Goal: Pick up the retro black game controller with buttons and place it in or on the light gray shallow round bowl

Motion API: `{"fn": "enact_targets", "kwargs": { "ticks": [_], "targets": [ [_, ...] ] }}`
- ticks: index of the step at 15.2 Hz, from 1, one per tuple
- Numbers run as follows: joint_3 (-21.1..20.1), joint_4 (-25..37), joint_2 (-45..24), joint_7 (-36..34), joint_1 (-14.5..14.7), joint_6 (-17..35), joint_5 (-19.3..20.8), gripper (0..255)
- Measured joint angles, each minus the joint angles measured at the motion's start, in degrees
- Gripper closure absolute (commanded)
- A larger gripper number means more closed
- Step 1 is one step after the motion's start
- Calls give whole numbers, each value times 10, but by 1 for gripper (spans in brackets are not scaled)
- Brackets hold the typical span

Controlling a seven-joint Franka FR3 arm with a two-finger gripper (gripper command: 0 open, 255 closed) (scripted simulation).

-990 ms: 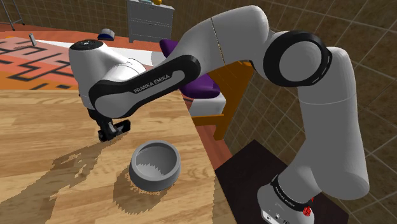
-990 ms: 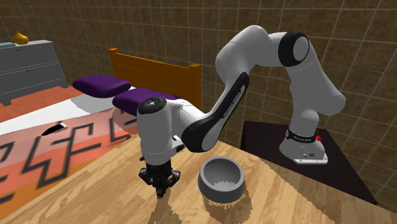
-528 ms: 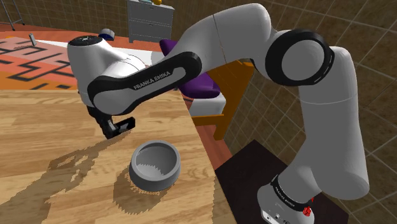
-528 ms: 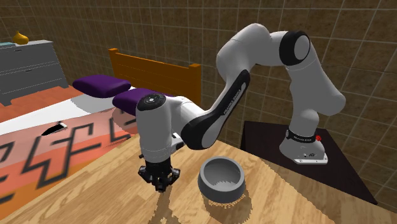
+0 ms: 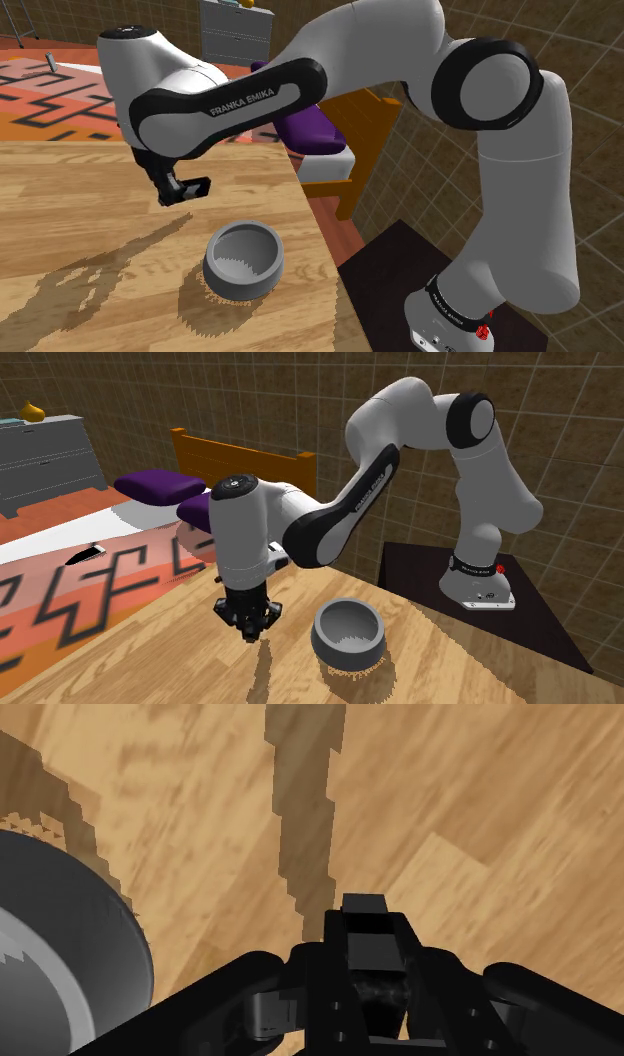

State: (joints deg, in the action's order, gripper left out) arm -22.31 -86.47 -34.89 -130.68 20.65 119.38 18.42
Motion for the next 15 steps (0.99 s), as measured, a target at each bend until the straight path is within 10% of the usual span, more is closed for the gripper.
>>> {"fn": "enact_targets", "kwargs": {
  "ticks": [12, 15],
  "targets": [
    [-10, 41, 34, 14, -2, -71, -17, 255],
    [-20, -31, 85, 7, -14, -51, -30, 255]
  ]
}}
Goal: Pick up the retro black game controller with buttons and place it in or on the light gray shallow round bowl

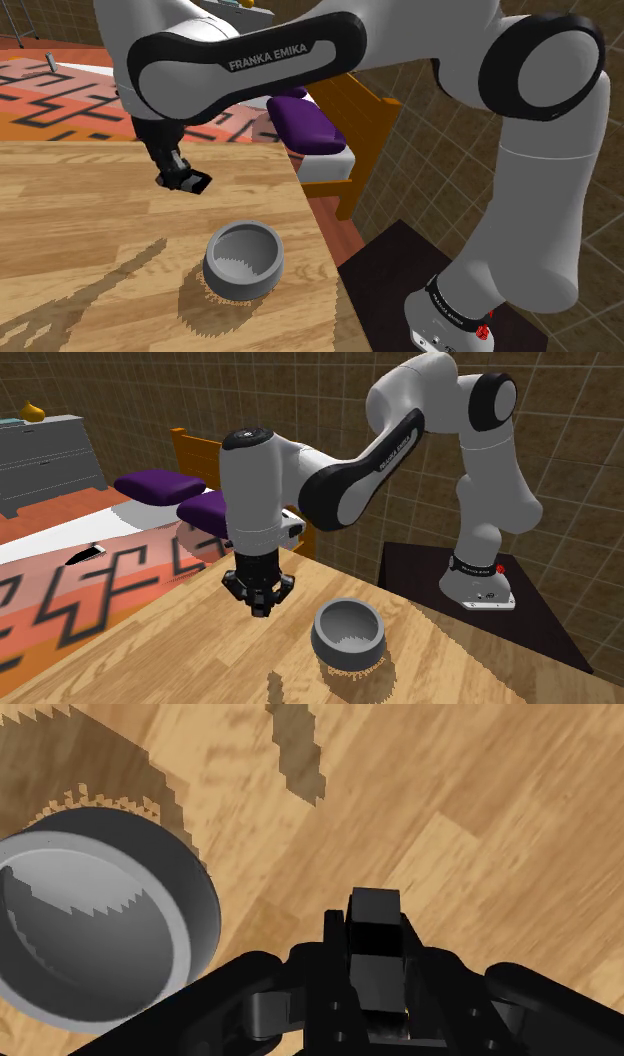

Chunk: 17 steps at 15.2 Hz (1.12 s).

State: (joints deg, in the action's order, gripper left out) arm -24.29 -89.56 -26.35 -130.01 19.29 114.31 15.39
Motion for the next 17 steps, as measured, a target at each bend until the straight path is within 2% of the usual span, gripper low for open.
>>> {"fn": "enact_targets", "kwargs": {
  "ticks": [7, 12, 14, 17],
  "targets": [
    [-28, -213, 151, -10, -25, 72, -53, 255],
    [-46, -337, 255, -10, -23, 105, -105, 255],
    [-49, -373, 292, -5, -19, 109, -127, 255],
    [-51, -394, 296, -10, -17, 127, -129, 255]
  ]
}}
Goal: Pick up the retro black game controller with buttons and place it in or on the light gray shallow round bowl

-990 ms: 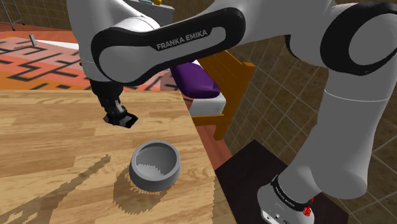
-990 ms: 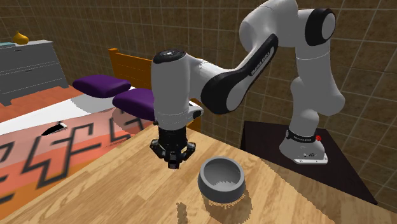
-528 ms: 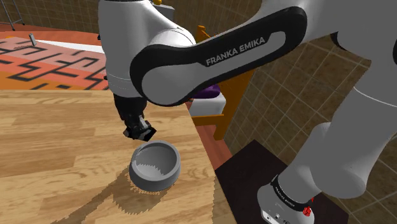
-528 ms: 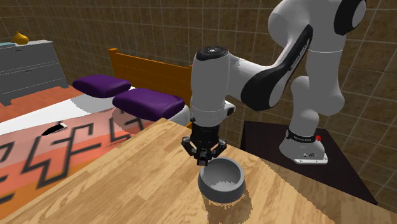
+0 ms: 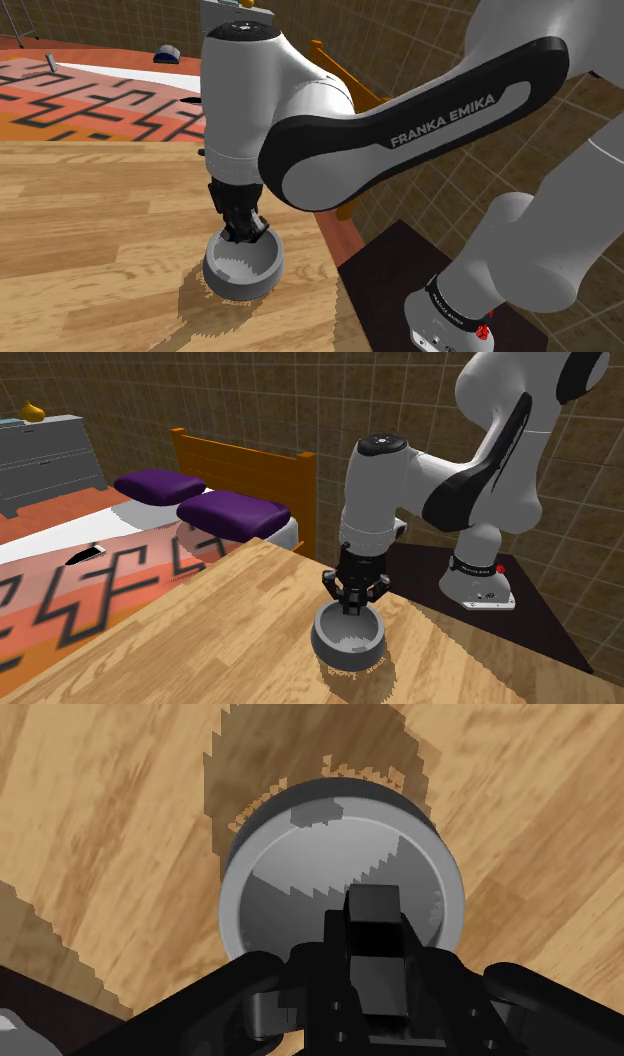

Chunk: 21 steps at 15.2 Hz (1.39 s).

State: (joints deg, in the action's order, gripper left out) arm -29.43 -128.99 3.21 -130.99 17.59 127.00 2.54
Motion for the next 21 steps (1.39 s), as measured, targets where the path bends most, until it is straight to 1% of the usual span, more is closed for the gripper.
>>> {"fn": "enact_targets", "kwargs": {
  "ticks": [5, 10, 16, 17, 21],
  "targets": [
    [-1, -21, -19, -12, 0, 37, 14, 255],
    [-1, -37, -47, -29, 0, 76, 36, 255],
    [-3, -36, -54, -34, 1, 84, 41, 255],
    [-3, -36, -54, -34, 0, 84, 42, 0],
    [-2, -37, -55, -35, 0, 84, 42, 0]
  ]
}}
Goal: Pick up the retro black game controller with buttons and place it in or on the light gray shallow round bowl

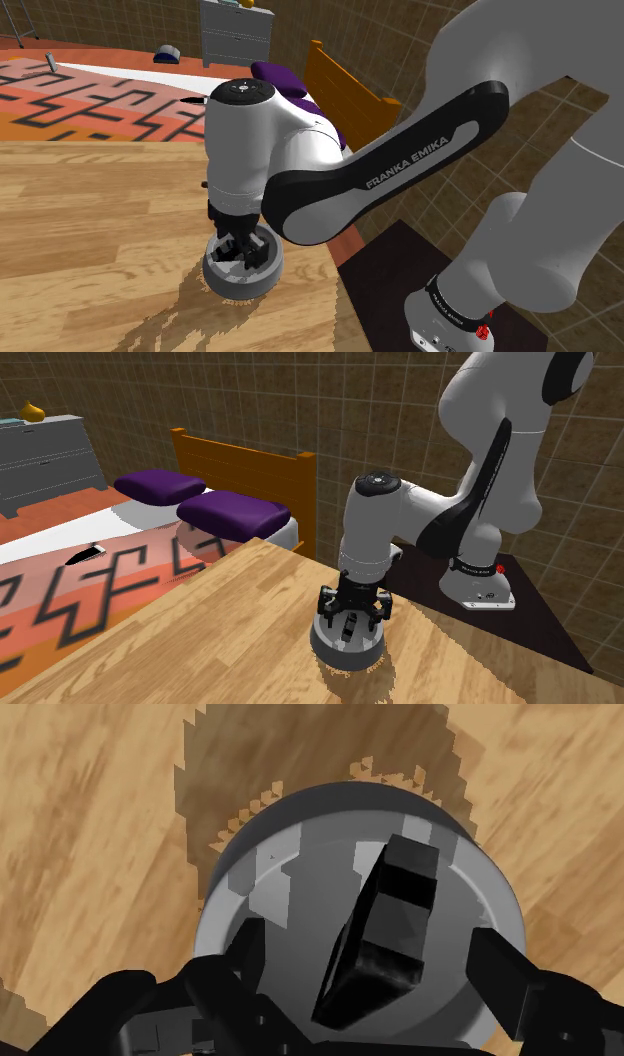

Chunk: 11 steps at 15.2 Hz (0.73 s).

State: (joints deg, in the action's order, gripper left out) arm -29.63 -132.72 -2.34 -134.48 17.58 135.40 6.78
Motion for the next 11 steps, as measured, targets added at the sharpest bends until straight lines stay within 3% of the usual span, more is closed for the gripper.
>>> {"fn": "enact_targets", "kwargs": {
  "ticks": [3, 6, 11],
  "targets": [
    [0, 0, 9, 6, -1, -8, -7, 0],
    [-1, 23, 42, 26, -1, -58, -33, 0],
    [-1, 27, 52, 29, 0, -70, -40, 0]
  ]
}}
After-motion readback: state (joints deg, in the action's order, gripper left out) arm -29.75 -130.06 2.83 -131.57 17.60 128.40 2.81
